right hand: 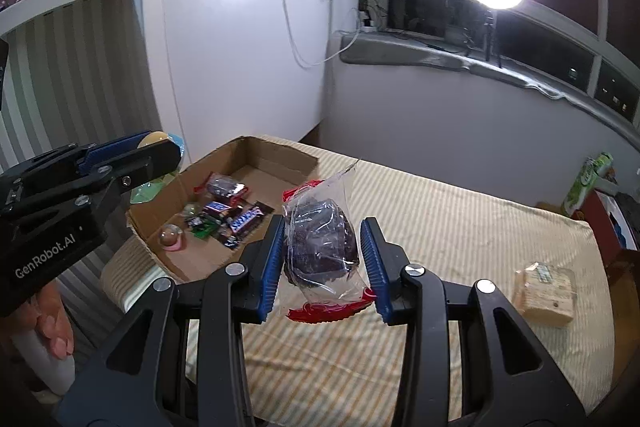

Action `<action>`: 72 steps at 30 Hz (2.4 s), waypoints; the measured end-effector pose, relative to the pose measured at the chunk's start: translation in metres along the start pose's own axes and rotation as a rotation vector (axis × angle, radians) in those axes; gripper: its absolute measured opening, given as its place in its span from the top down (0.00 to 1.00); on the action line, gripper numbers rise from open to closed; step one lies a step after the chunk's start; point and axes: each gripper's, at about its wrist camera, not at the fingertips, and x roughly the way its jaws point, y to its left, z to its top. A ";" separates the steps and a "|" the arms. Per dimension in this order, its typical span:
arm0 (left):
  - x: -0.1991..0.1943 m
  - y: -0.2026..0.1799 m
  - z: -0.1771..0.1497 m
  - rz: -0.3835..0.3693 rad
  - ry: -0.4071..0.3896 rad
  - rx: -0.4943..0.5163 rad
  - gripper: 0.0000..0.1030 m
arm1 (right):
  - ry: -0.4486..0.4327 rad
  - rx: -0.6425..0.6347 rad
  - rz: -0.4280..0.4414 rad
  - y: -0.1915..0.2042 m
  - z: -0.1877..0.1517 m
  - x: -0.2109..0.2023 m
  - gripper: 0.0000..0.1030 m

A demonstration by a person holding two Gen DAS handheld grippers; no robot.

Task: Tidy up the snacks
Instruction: 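Carry the chocolate bag and yellow candy with both tools over the box, then open both tools to drop the bag and candy into the box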

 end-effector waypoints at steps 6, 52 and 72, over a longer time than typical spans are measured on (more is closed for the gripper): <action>-0.001 0.018 -0.002 0.031 0.001 -0.016 0.77 | 0.004 -0.028 0.036 0.020 0.008 0.013 0.61; 0.106 0.113 -0.053 0.232 0.241 -0.164 0.48 | 0.122 -0.056 0.215 0.055 0.020 0.178 0.38; 0.055 0.082 -0.026 0.248 0.145 -0.104 0.33 | 0.034 -0.027 0.179 0.037 0.019 0.103 0.38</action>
